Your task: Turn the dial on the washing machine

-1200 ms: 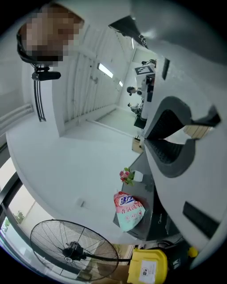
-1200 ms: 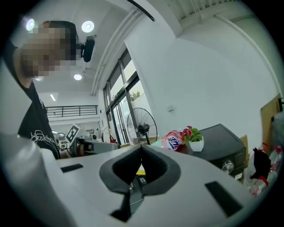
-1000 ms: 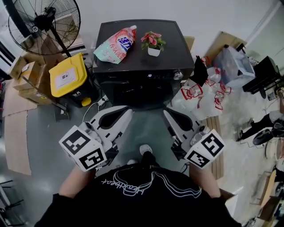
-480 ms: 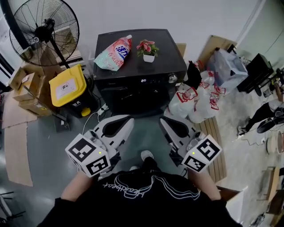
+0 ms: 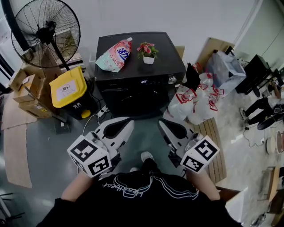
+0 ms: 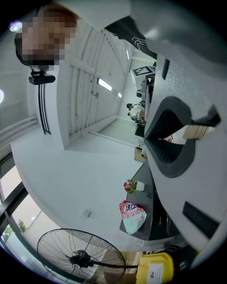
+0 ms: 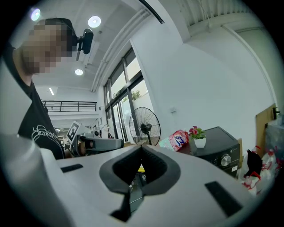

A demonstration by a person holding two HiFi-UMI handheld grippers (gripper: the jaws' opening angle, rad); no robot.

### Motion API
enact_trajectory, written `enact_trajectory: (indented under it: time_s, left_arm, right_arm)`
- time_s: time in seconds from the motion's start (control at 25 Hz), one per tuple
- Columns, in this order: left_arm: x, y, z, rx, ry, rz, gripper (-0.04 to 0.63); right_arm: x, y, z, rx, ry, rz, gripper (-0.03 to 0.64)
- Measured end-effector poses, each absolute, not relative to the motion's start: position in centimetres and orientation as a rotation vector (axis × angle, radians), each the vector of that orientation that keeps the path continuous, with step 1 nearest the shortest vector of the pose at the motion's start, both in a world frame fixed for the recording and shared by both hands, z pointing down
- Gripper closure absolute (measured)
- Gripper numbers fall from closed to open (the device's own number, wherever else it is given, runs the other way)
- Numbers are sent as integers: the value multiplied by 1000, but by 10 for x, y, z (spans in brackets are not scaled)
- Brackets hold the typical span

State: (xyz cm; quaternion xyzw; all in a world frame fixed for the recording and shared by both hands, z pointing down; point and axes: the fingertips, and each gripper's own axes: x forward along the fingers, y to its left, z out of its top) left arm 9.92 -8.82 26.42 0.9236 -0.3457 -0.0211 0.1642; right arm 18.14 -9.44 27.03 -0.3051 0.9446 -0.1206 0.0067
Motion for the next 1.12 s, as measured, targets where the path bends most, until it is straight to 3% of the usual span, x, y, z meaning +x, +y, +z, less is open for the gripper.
enact_trajectory:
  time_s: [1.12]
  left_arm:
    - [107, -96, 275, 2609, -990, -45, 589]
  right_arm:
    - [196, -99, 280, -986, 2925, -412, 614]
